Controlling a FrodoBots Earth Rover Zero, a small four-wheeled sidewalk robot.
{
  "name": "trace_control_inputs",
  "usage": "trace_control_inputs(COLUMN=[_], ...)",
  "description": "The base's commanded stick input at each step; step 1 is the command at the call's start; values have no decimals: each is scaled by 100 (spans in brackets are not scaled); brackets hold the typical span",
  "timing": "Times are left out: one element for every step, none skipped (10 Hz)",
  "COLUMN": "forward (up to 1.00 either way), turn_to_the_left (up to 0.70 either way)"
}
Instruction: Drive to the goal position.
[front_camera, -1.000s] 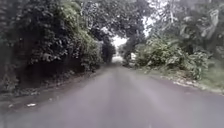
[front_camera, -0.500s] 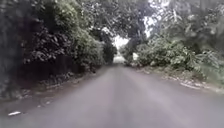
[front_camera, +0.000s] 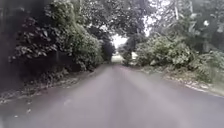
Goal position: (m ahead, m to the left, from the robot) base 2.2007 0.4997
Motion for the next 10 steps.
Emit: trace_control_inputs(forward=[70, 70, 70, 70, 70, 70, 70, 70, 70, 70], turn_to_the_left=[0, 0, 0, 0, 0, 0, 0, 0, 0, 0])
